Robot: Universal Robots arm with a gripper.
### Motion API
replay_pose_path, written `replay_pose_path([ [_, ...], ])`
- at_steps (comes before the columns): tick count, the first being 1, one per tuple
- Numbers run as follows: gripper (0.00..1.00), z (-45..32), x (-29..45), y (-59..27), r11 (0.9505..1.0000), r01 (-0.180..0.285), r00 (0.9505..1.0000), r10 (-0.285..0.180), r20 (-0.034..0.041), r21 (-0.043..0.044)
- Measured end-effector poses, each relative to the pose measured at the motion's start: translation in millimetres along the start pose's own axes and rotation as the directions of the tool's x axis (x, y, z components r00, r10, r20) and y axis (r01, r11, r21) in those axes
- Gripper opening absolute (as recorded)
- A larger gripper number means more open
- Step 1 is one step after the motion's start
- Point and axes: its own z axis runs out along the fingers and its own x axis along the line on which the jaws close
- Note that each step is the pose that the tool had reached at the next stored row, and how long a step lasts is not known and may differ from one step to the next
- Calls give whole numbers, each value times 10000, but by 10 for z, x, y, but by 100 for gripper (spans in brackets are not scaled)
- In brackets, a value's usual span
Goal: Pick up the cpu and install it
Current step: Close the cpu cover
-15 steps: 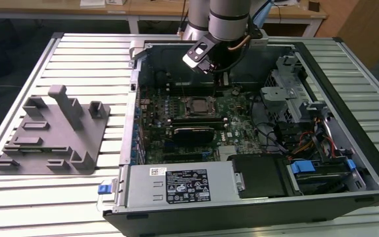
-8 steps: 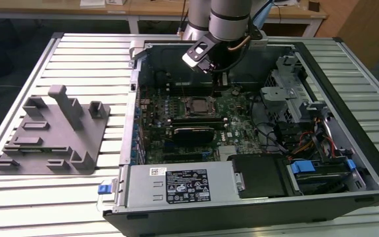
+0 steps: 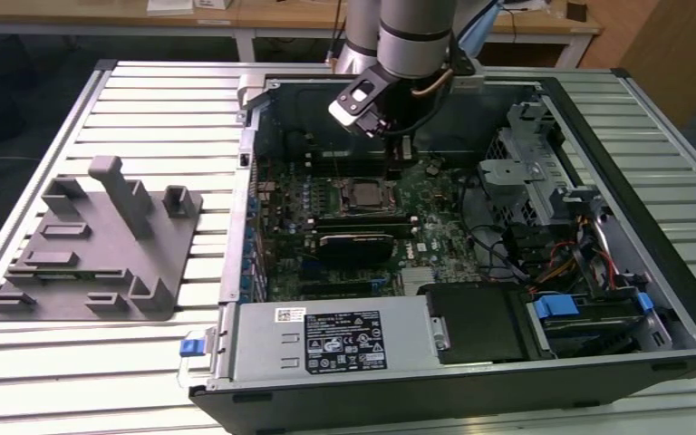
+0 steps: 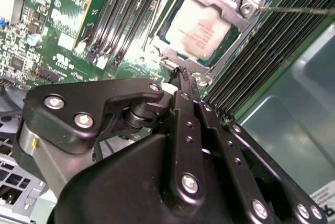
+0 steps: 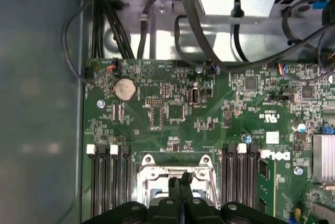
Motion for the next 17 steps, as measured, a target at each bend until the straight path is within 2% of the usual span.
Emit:
replay_pose_path([
  [11, 11, 57, -2, -144, 10000, 0, 10000, 0, 1, 0],
  [17, 11, 94, -15, -190, 10000, 0, 10000, 0, 0, 0],
])
